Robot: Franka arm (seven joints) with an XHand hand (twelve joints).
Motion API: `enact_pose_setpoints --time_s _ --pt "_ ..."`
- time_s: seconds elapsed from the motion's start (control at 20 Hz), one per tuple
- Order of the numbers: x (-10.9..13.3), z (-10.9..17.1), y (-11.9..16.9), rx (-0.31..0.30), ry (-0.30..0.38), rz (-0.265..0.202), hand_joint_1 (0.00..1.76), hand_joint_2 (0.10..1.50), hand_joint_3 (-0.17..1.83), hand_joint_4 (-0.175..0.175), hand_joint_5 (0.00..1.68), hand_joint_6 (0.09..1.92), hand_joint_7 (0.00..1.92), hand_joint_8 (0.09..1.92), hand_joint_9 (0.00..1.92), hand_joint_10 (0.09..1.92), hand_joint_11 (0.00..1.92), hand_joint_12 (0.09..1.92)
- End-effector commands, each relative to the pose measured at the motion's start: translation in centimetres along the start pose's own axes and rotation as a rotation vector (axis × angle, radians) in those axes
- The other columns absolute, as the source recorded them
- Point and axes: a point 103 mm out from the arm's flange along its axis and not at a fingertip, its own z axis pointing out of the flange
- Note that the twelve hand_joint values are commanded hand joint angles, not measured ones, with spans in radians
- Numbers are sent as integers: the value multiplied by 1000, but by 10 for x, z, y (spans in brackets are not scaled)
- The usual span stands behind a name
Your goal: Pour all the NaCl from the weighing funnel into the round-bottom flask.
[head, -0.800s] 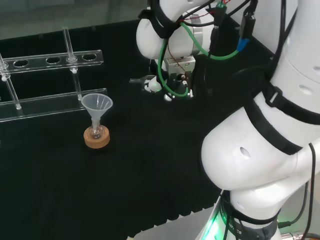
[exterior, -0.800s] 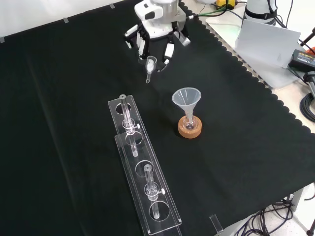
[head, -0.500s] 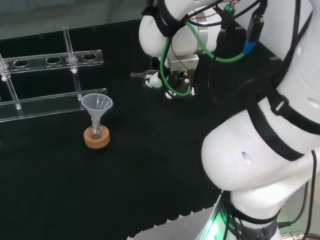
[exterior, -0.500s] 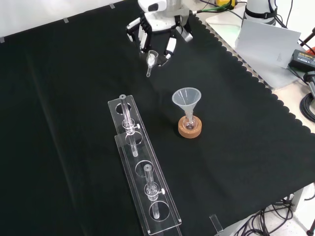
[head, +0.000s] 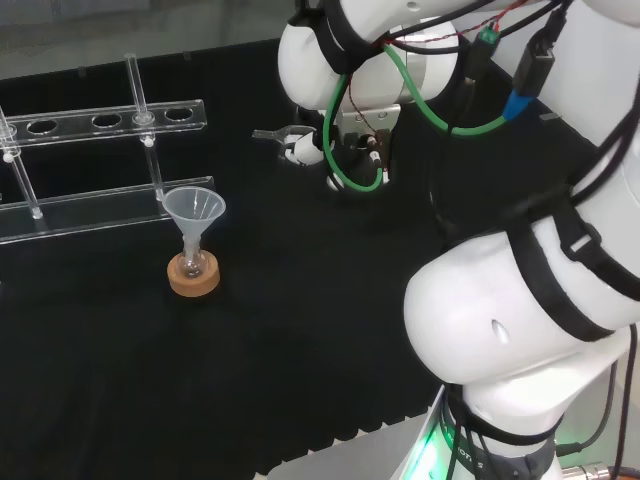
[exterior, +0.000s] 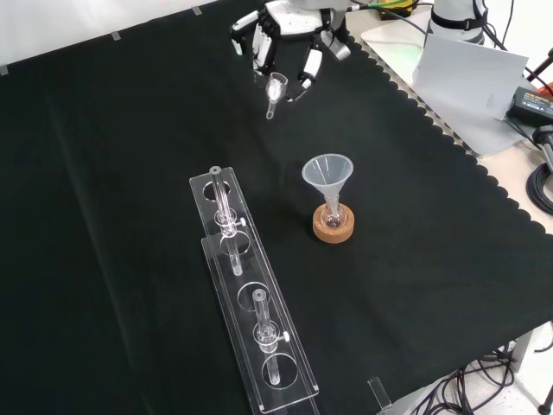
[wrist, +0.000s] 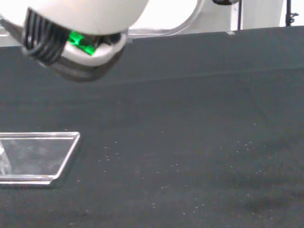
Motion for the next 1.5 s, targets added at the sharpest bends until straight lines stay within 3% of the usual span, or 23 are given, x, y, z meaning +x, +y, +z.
enact_pose_setpoints --time_s 0.05,0.75,0.85,1.5 --pt "23 -6 -18 18 11 -76 1138 692 471 175 1488 170 1671 125 1399 124 386 1403" --pt "69 -4 -43 86 44 -245 1139 687 479 175 1493 163 1675 119 1398 121 376 1407" --pt "75 -2 -46 101 32 -286 1139 686 481 175 1493 161 1675 118 1397 120 374 1408" --pt "66 3 -35 143 -11 -324 1140 682 488 175 1498 155 1680 113 1389 114 361 1413"
